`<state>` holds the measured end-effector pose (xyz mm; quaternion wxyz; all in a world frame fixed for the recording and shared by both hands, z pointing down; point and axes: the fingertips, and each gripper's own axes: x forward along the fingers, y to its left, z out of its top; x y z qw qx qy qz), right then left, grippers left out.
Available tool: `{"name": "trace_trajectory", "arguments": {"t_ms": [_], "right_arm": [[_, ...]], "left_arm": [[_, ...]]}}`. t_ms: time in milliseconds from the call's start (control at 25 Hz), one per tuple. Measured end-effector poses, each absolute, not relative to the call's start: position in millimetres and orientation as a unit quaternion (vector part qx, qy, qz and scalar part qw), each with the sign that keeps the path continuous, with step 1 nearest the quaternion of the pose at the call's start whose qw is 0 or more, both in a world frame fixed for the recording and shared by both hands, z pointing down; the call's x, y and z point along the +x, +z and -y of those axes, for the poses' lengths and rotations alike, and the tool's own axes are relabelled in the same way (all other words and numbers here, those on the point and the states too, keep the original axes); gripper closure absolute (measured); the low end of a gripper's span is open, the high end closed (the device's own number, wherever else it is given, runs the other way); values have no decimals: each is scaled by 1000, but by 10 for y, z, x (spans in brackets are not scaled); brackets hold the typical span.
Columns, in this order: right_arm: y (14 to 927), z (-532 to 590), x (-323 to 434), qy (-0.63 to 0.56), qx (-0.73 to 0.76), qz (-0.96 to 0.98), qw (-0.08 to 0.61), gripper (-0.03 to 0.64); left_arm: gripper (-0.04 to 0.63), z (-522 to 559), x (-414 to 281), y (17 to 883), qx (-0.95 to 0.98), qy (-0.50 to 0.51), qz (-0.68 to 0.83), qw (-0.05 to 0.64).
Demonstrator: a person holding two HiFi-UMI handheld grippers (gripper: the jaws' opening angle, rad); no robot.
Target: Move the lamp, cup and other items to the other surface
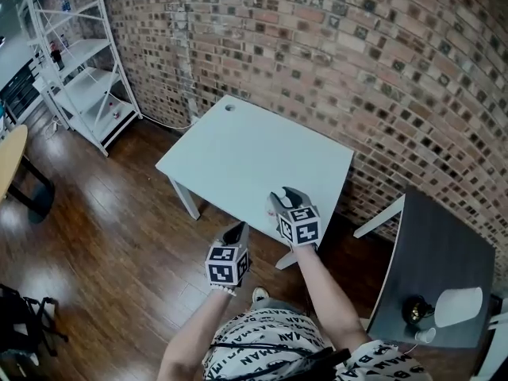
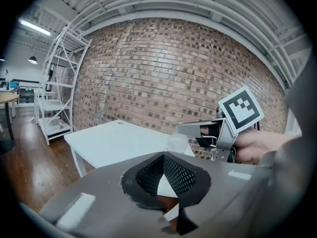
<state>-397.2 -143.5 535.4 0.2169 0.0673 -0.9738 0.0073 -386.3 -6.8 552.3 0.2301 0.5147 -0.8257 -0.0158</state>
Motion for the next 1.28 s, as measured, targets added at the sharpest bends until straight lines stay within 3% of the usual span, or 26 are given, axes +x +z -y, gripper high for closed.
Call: {"name": "trace_trajectory", "arguments": {"t_ms": [480, 1280], "right_arm": [[5288, 1504, -2745, 36, 174, 961, 212, 465], [5304, 1876, 466, 102, 445, 869, 193, 465]], "left_arm": [[595, 81, -3009, 5647, 599, 9, 763, 243], [595, 599, -662, 5827, 775, 64, 572, 261]]}}
